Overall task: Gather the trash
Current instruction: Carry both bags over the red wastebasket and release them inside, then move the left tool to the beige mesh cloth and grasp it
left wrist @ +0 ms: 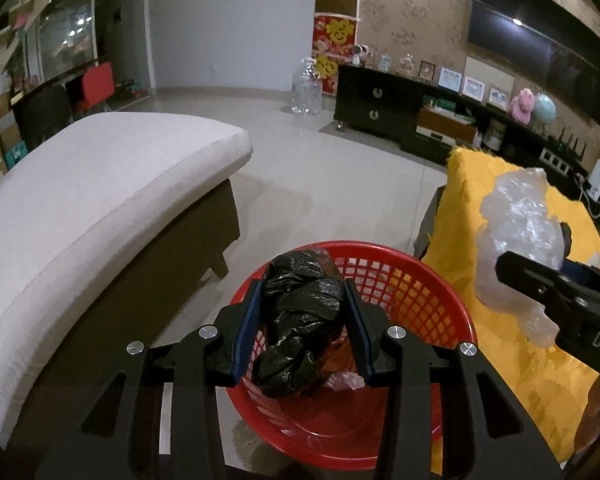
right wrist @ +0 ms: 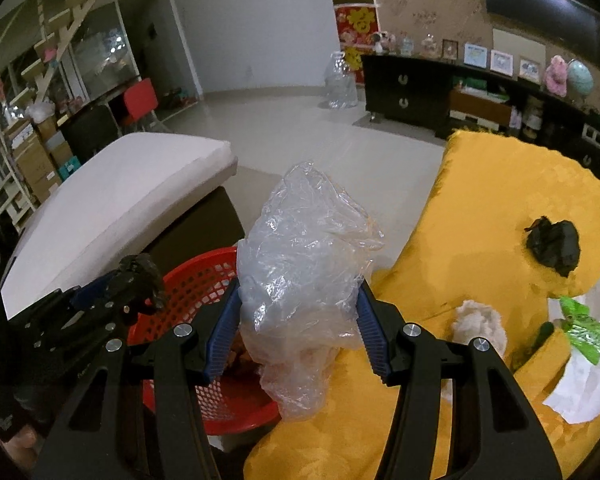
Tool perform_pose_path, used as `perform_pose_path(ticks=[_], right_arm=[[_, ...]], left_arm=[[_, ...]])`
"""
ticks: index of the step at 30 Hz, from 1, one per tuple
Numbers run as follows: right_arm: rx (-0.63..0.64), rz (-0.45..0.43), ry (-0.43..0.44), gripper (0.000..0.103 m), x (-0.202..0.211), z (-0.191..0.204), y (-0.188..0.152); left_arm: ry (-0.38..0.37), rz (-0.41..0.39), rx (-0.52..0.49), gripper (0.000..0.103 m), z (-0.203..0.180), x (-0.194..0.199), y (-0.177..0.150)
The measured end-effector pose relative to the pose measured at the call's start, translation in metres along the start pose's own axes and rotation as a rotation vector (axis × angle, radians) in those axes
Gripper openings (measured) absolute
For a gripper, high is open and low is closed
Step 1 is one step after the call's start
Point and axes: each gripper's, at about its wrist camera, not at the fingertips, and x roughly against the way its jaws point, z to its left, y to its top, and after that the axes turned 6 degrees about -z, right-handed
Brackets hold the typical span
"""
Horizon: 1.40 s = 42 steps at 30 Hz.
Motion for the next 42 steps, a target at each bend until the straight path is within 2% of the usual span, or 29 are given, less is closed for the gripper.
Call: perform_pose_path(ticks=[8, 13, 15, 17, 29, 35, 42], right_arm=[[-0.006, 0.053, 0.034, 0.058, -0.016, 0.002, 0.001], [-0.022, 0.068, 0.042, 0.067, -0.020, 0.005, -0.001], [-0.028, 0.066, 0.040, 0.069, -0.018, 0.004, -0.001], [-0.030, 0.064, 0.038, 0.071, -0.016, 0.003, -0.001], [-0.031, 0.013, -0.013, 0.073, 0.004, -0.005, -0.004], [-0.018, -0.009, -0.060, 0.073, 0.017, -0.013, -0.017], [-0.042, -0.033, -0.134, 0.073, 0.043, -0.042, -0.035]], left_arm=[[-0.002, 0.036, 0.003, 0.040, 0.001, -0.007, -0.003], [-0.009, 0.053, -0.009, 0.052, -0.001, -0.009, -0.004], [-0.003, 0.049, -0.002, 0.064, 0.000, -0.008, -0.004], [0.011, 0.046, 0.010, 0.070, 0.003, -0.008, -0.004], [0.005, -0.007, 0.061, 0.077, 0.012, 0.001, 0.002], [-0.011, -0.020, 0.058, 0.077, 0.010, 0.004, 0.003], [-0.035, -0.035, 0.038, 0.077, 0.001, 0.007, 0.002]])
